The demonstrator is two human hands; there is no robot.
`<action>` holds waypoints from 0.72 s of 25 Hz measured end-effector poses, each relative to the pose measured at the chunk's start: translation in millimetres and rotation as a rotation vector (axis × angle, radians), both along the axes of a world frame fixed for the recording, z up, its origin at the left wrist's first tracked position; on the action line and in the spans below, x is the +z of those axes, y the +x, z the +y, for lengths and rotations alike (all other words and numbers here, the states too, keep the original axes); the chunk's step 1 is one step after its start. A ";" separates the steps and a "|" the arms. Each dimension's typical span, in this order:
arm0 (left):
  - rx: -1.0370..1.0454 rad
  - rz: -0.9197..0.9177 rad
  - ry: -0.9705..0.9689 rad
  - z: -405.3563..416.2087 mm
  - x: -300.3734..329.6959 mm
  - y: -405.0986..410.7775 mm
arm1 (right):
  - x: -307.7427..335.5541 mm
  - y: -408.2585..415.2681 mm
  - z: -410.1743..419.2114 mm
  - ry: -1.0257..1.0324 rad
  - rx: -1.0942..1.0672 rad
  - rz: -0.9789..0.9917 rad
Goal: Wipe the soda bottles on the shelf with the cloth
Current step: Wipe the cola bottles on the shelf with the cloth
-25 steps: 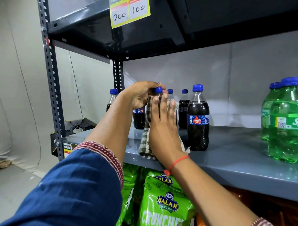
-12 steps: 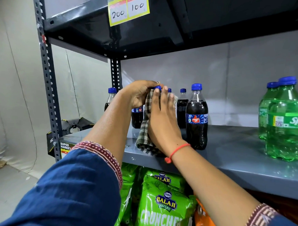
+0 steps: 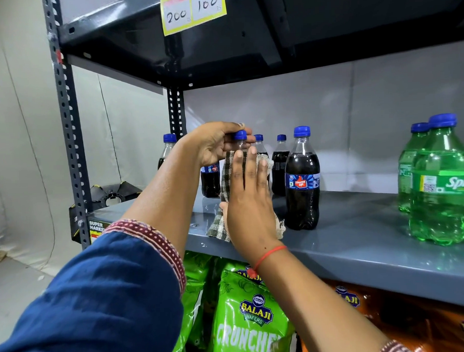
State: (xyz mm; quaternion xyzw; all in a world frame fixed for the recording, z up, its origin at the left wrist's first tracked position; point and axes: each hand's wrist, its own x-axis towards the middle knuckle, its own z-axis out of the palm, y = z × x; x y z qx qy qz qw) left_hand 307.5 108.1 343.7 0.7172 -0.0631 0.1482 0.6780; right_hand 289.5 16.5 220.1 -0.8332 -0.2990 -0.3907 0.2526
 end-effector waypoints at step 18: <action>0.289 -0.153 0.069 -8.8 -2.1 -8.0 | -8.4 -57.4 -96.5 0.095 -0.056 0.044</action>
